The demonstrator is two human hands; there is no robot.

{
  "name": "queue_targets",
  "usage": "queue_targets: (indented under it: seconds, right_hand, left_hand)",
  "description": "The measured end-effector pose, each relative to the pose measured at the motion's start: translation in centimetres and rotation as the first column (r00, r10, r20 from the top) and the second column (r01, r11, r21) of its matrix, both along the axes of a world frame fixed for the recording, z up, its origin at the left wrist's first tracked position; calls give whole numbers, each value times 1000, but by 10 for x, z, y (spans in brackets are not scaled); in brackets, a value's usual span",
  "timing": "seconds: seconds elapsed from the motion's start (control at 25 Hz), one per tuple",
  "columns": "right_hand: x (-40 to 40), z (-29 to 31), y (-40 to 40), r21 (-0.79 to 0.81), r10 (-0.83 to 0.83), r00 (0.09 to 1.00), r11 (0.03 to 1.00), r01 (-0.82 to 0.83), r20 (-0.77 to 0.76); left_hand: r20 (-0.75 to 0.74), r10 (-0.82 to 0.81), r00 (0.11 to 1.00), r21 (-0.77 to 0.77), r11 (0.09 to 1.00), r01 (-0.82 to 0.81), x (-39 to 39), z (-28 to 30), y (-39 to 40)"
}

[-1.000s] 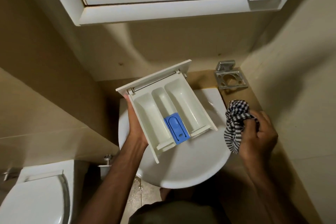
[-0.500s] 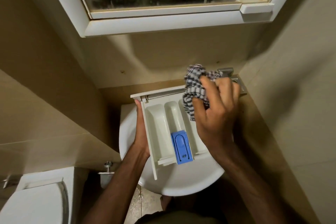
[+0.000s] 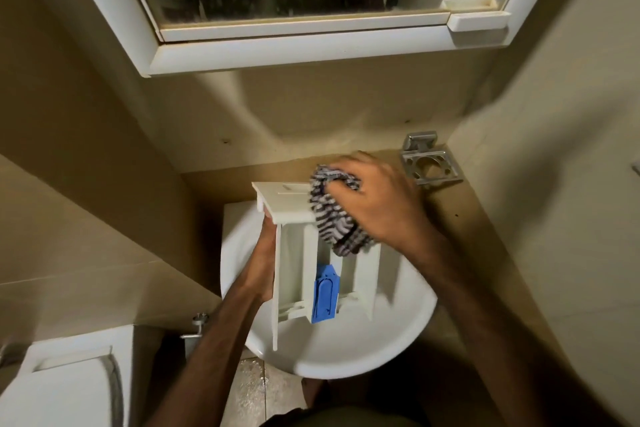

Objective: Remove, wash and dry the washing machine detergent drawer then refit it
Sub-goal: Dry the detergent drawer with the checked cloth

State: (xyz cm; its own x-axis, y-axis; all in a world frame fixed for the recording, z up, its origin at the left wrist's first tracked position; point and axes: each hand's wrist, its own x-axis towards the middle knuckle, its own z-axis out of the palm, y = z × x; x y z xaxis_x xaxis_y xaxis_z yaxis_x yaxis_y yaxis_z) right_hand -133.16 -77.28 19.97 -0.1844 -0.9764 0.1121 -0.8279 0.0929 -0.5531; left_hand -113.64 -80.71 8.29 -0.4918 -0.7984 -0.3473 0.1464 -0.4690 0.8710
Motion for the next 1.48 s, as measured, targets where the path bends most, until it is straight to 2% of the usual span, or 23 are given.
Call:
queue_targets:
  seconds: [0.12,0.2,0.28,0.32,0.4,0.44,0.48,0.56,0.64,0.72,0.8,0.92,1.0,1.08,1.16,1.2,1.24,1.36,1.4,1.48]
  right_hand:
    - [-31,-9,12,137,-221,972,968,210,74]
    - [-20,-13,18,78,-212,954,977,200,212]
    - [16,-7,25,-106,4,920,994,40,391]
    - [34,-3,31,-199,143,903,978,-66,404]
    - [53,-2,41,-308,325,914,919,-246,242]
    - [52,-5,42,-333,355,913,901,-278,200]
    - [44,-8,43,-328,349,905,908,-262,244]
    - [17,-19,43,-258,198,894,961,-97,402]
    - [-18,-31,37,-149,-75,905,977,150,418]
    - [-37,-40,31,-14,-273,877,953,303,395]
    - [-27,-39,30,-30,-238,882,961,274,407]
    - [18,-29,38,-212,93,904,977,-3,418]
    - [27,-29,45,-258,202,895,961,-102,398]
    - [7,-31,40,-169,38,892,985,44,451]
    - [-17,-30,34,-35,-171,914,980,198,368]
    - [-20,-29,32,-18,-178,929,981,194,325]
    - [-16,-26,28,-28,-111,940,991,127,323]
    - [9,-22,23,-105,158,883,987,-124,442]
    - [7,-24,21,-102,157,876,987,-124,456]
    - [-13,-29,15,-28,-22,912,999,37,410]
  left_hand:
    - [78,-30,996,-138,990,41,1,-1,-1]
    - [142,-90,986,-233,965,121,-5,-1,-3]
    - [196,-181,964,-225,948,224,-11,-2,-4]
    - [188,-191,963,-189,955,227,-11,-6,-4]
    - [246,-140,959,-122,977,174,-8,-16,-4]
    - [239,-137,961,-128,977,172,-8,-18,-4]
    - [216,-134,967,-134,977,165,-9,-19,-5]
    - [164,-100,981,-174,976,128,-11,-11,-8]
    - [142,-79,987,-199,974,107,-10,-2,-8]
    - [129,-90,987,-214,970,117,-8,2,-4]
    - [132,-103,986,-226,965,131,-8,2,-3]
    - [104,-147,984,-257,951,169,-12,4,-5]
    - [80,-145,986,-249,955,161,-10,5,-5]
    - [75,-151,986,-214,963,164,-7,3,-4]
    - [76,-181,980,-208,959,194,-5,3,0]
    - [81,-184,979,-209,958,198,-7,3,2]
    - [93,-190,977,-209,956,205,-9,3,2]
    - [96,-199,975,-210,954,215,-10,4,1]
    - [94,-181,979,-199,960,197,-8,6,-1]
    - [81,-155,985,-183,969,167,-3,6,0]
